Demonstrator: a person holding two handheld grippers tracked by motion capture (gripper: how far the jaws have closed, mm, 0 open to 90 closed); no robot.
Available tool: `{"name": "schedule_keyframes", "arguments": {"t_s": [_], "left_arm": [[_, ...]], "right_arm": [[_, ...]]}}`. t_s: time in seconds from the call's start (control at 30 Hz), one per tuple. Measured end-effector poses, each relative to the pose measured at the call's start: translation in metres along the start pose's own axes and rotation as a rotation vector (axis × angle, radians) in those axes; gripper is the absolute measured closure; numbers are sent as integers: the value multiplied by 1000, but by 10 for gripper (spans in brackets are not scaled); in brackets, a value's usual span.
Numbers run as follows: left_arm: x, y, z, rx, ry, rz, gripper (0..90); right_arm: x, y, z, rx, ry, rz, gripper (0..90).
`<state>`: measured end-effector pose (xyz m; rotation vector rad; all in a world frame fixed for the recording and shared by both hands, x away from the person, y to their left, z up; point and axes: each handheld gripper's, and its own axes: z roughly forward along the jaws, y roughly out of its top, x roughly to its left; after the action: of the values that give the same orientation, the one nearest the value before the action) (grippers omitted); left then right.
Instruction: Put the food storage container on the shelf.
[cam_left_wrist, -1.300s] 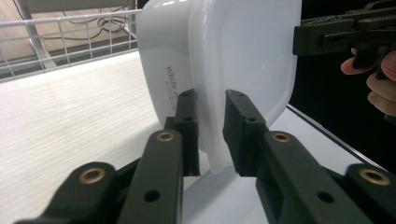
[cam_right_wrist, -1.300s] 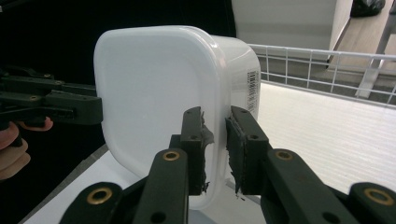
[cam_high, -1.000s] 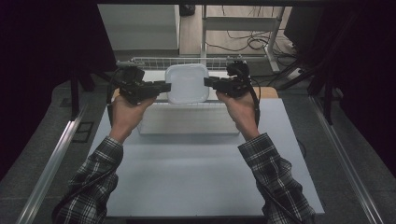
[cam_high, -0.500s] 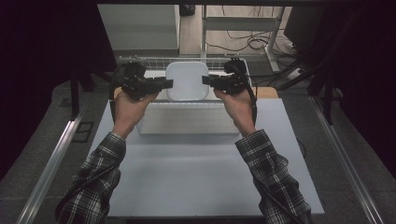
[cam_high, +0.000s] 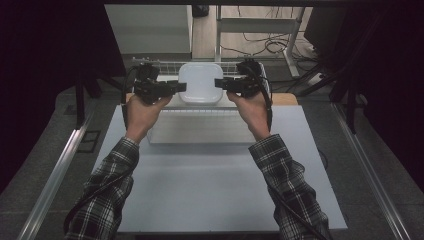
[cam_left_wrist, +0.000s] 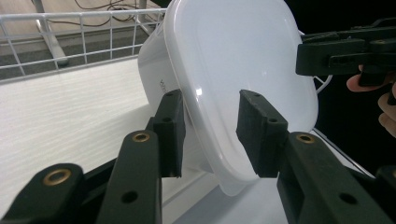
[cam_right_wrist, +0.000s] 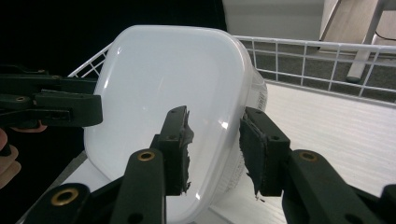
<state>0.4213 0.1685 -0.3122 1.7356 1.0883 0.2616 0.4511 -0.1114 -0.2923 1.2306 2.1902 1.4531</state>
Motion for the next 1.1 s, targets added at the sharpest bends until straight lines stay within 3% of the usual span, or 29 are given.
{"name": "schedule_keyframes", "arguments": {"t_s": [0.07,0.13,0.23,0.33,0.57,0.73,0.83,0.9,1.0,1.07,1.1], "left_arm": [[0,0,1,1,-1,-1,610],[0,1,2,5,8,1,561],[4,-1,4,-9,8,-28,528],[4,0,6,-19,42,-17,469],[5,12,15,-5,144,40,446],[6,14,18,-8,155,50,439],[3,14,17,-9,187,73,400],[2,14,13,-30,180,92,361],[2,14,9,-42,120,95,315],[0,10,8,-23,80,116,232],[0,10,8,-23,80,116,200]], "right_arm": [[0,0,1,0,-2,0,600],[3,-1,4,13,-44,-32,568],[5,-3,7,9,-65,-46,556],[6,-3,9,8,-79,-50,547],[8,-1,11,4,-108,-51,549],[6,-2,11,-3,-103,-36,535],[6,-2,11,-7,-112,-43,504],[6,-2,10,-15,-115,-49,484],[3,-2,6,-45,-83,-58,408],[1,-3,5,-47,-45,-77,285],[1,-3,5,-47,-45,-77,285]]}}
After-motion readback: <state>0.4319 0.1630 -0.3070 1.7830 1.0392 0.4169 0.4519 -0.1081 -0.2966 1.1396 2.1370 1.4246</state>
